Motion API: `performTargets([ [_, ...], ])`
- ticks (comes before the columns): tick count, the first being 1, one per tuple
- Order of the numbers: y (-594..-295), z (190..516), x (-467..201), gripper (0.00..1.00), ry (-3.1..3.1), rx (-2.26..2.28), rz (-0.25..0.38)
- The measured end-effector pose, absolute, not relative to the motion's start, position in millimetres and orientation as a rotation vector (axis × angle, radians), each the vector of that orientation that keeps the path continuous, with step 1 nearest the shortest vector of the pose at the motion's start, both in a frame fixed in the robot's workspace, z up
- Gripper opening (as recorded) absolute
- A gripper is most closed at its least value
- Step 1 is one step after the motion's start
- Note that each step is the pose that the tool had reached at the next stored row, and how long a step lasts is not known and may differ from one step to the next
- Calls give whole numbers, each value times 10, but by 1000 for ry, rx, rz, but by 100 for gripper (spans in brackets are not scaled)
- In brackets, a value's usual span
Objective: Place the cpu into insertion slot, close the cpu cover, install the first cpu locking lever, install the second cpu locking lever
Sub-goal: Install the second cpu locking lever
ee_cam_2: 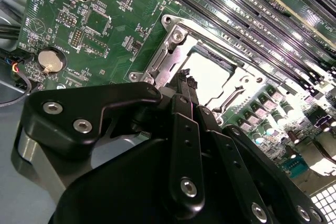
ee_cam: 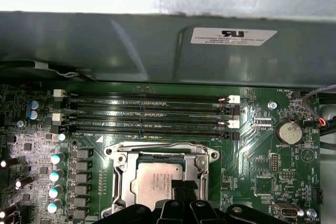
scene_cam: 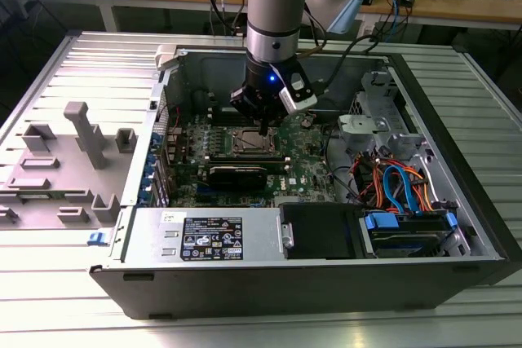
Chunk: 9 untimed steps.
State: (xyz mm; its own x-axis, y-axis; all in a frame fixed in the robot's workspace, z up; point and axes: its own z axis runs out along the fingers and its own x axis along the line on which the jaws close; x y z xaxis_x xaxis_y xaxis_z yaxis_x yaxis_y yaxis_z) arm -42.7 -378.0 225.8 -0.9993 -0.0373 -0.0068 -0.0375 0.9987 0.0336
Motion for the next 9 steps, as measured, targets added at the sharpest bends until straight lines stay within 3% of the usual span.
performTargets([
  [9, -3780, 2303, -427, 11, 3134, -59, 53],
])
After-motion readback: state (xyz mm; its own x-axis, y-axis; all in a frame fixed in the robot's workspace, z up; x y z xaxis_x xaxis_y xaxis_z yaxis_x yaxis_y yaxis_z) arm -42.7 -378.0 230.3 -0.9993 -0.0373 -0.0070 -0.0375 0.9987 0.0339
